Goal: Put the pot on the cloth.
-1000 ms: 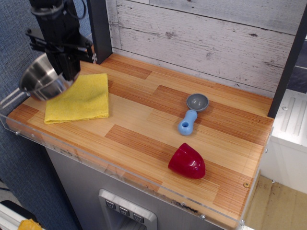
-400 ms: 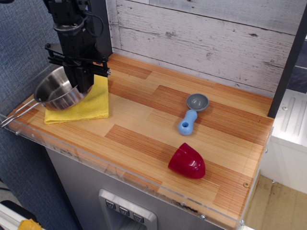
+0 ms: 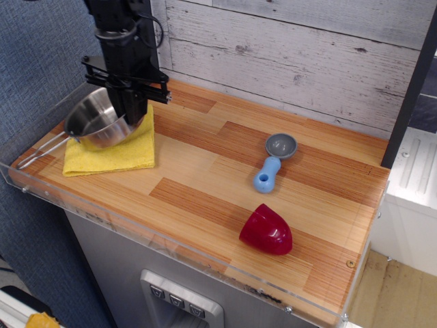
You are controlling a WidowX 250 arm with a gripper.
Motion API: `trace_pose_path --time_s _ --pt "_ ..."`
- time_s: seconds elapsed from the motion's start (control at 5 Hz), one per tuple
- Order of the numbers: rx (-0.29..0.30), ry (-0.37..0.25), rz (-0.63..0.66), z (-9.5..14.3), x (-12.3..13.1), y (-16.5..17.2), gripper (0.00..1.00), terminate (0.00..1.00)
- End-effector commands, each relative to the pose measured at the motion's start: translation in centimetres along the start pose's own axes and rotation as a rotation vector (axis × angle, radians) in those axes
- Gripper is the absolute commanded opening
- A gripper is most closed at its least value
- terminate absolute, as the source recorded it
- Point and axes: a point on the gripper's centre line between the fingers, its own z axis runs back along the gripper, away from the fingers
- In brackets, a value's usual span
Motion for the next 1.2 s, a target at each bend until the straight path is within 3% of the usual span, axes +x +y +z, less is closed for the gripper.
trace_pose_path --time_s 0.0,0.2,0.4,0.8,1.0 --pt "-0.059 -0.052 0.001 -0.2 1.3 -1.7 0.0 0.0" --pt "-0.086 -0.025 0.002 -1.1 0.7 -3.0 0.0 0.0" --pt "-0.117 -0.05 0.052 -1.1 -0.3 -3.6 1.0 0.0" --pt "-0.153 -0.074 0.026 1.1 -0.4 -4.0 1.0 0.0" --pt "-0.12 -0.113 0.043 5.1 -0.1 -3.8 1.0 0.0"
